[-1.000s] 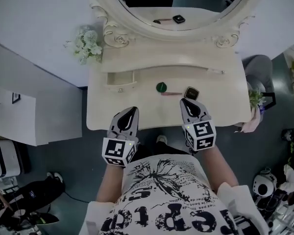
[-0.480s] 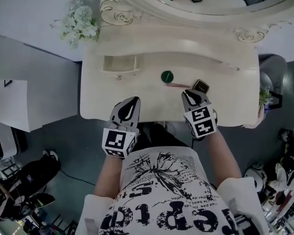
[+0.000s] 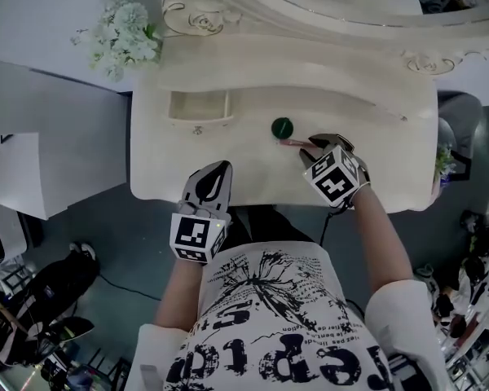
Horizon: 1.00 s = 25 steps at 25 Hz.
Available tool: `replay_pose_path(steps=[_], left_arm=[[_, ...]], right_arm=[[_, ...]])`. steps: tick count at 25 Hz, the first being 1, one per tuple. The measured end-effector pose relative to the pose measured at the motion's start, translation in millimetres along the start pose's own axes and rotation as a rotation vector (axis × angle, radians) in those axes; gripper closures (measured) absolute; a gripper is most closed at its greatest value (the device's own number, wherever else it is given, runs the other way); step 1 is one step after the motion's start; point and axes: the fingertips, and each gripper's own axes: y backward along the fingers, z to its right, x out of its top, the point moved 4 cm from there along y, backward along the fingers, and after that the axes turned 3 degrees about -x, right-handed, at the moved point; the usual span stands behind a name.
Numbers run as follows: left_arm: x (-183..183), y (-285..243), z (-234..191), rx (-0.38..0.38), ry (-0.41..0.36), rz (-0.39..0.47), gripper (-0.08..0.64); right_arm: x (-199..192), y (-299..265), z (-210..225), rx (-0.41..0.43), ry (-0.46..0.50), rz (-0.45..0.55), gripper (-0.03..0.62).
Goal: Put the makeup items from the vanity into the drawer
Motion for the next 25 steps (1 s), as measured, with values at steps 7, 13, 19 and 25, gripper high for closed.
replay_pose_path(steps=[7,13,19,25], left_arm=[[2,-2,-6,0.005,0.009,-0.011,0.540],[2,2,-12,0.015,0.023,-0.015,0.540],[9,11,-15,0.015,0.024,-0.015,0.540],[23,20,-24,0.007,0.006,0.005,0.540]], right_arm=[[-5,-17,-4,0.101,0.118,-0.159,0.463],[-4,-18,-2,0.116,0.142,-0.200,0.531],[-4,-11,-9,0.135,0.136,-0.210,0.537],[22,13,-16,0.145,-0.022,-0.102,0.537]])
